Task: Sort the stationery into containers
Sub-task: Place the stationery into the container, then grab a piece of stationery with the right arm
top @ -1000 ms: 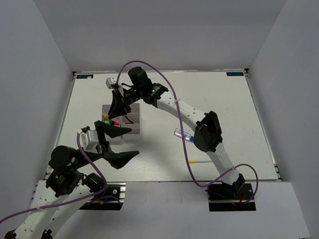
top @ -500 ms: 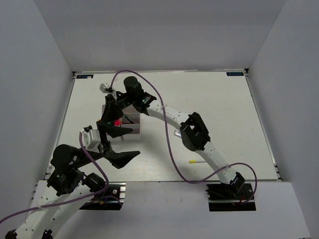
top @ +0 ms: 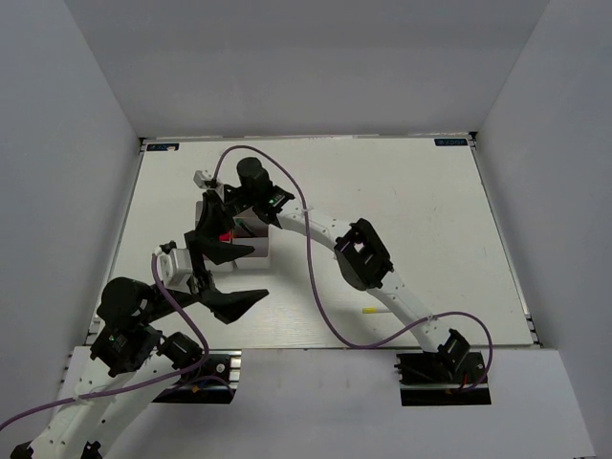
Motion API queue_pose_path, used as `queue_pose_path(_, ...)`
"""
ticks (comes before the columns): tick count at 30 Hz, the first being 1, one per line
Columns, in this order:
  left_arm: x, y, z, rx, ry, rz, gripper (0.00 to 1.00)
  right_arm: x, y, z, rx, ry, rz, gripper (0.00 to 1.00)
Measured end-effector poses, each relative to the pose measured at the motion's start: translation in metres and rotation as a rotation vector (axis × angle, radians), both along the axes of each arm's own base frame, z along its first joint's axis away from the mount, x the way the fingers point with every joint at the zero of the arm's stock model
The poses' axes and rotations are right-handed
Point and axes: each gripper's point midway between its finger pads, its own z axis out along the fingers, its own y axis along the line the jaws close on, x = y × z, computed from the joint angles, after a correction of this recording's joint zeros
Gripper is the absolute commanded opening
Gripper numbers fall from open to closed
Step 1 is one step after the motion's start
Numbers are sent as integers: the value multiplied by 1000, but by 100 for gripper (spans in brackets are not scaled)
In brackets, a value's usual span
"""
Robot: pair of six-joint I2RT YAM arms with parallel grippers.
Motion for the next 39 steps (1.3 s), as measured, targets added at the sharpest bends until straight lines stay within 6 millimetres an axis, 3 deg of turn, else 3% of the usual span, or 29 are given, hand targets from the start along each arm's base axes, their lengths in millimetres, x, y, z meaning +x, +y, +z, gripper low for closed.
queue_pose_path(1,0,0,0,0,0,0,100,1,0,-4,0,-3,0,19)
queue_pose_path(5,0,0,0,0,0,0,100,4,1,-15,-2,-14,-3,42)
queue_pose_path(8,1,1,0,0,0,6,100,6,1,-17,-2,-26,-7,52)
queue_pose_path(13,2,1,0,1,0,10,100,10,0,-15,7,-49,-13,52)
queue_pose_path(17,4,0,-1,4,6,11,98,15,-3,-12,3,-68,-19,41)
queue_pose_path(18,4,0,-2,5,8,11,96,17,-5,-11,-4,-70,-27,33)
queue_pose_path(21,9,-4,-5,15,30,10,82,31,-13,2,-31,-90,-92,20)
queue_pose_path(23,15,-8,-10,29,59,7,67,46,-25,20,-55,-115,-169,18)
queue_pose_path(27,30,-22,-30,85,140,-13,42,83,-77,59,-130,-152,-376,18)
queue_pose_path(30,44,-33,-47,133,215,-21,30,109,-143,79,-207,-168,-556,33)
queue_pose_path(31,49,-36,-51,149,238,-19,27,115,-164,79,-240,-171,-613,41)
queue_pose_path(33,60,-41,-58,176,280,-3,17,126,-211,76,-310,-185,-725,47)
queue_pose_path(34,67,-42,-60,186,303,19,17,129,-231,71,-350,-191,-772,49)
queue_pose_path(35,74,-43,-63,199,324,42,19,128,-251,63,-391,-206,-812,51)
queue_pose_path(37,90,-43,-70,228,367,113,43,117,-287,45,-482,-232,-858,51)
queue_pose_path(39,107,-42,-78,258,417,182,71,90,-319,23,-574,-265,-863,51)
